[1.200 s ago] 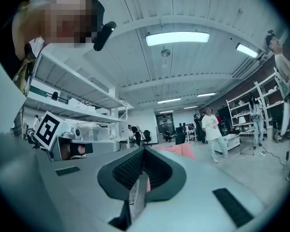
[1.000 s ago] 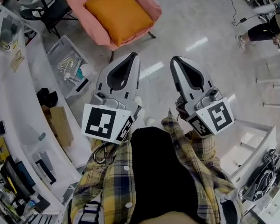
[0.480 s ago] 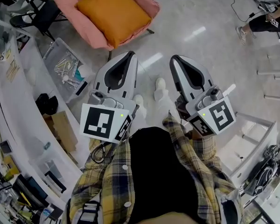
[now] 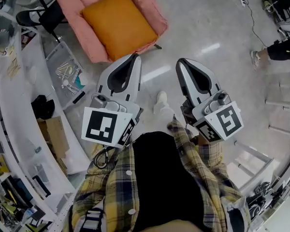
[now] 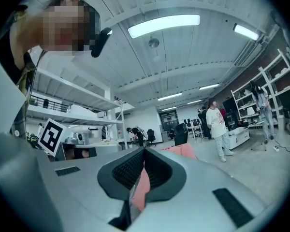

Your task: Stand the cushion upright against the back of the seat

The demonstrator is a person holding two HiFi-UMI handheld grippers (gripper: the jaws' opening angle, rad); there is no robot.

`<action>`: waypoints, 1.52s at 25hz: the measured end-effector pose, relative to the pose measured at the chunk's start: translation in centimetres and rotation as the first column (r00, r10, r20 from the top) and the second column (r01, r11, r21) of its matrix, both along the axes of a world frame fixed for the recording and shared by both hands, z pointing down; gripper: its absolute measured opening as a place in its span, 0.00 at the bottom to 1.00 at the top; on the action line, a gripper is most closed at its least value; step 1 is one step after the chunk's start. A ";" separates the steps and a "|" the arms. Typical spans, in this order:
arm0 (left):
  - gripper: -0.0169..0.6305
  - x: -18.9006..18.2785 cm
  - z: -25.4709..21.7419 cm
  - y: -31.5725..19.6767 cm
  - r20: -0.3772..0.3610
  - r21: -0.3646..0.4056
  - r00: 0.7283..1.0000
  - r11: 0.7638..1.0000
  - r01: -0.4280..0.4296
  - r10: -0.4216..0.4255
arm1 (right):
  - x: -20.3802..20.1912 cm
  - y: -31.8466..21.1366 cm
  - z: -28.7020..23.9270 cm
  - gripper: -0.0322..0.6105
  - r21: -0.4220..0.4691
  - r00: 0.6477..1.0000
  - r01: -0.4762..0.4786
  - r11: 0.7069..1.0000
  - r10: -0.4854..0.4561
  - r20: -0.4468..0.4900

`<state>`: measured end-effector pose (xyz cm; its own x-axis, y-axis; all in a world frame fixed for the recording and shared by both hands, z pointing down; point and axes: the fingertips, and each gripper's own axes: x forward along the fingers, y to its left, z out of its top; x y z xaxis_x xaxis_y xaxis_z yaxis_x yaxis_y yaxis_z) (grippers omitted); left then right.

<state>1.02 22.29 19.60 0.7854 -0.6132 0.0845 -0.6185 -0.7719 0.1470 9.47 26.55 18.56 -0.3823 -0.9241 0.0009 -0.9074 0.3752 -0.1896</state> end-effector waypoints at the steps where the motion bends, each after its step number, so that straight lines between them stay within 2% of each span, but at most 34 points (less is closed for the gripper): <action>1: 0.03 0.9 -0.3 -0.6 -0.003 0.006 1.000 1.000 0.017 -0.017 | 1.0 -0.7 -0.4 0.08 0.006 1.000 0.016 1.000 -0.016 -0.003; 5: 0.03 3.7 -1.1 -2.4 -0.007 0.012 0.995 0.995 0.100 -0.100 | 4.7 -2.9 -1.3 0.08 0.002 0.997 0.080 0.997 -0.080 -0.007; 10: 0.03 4.8 -0.6 -4.1 0.024 -0.004 0.978 0.978 0.207 -0.207 | 7.2 -5.1 -0.7 0.08 -0.015 0.986 0.163 0.986 -0.163 0.017; 15: 0.03 4.4 0.5 -5.1 0.064 -0.024 0.957 0.958 0.285 -0.283 | 7.4 -7.0 0.8 0.08 -0.037 0.970 0.238 0.970 -0.236 0.063; 20: 0.03 3.1 1.4 -7.0 0.065 -0.044 0.944 0.944 0.326 -0.323 | 6.2 -9.3 1.2 0.08 -0.045 0.960 0.274 0.961 -0.270 0.070; 29: 0.03 0.1 3.0 -12.6 0.044 -0.079 0.944 0.940 0.331 -0.328 | 2.7 -14.6 2.4 0.08 -0.085 0.960 0.278 0.957 -0.274 0.058; 38: 0.03 -3.2 4.3 -20.6 0.061 -0.092 0.972 0.968 0.233 -0.228 | -1.4 -22.9 3.1 0.08 -0.102 0.984 0.174 0.979 -0.168 0.057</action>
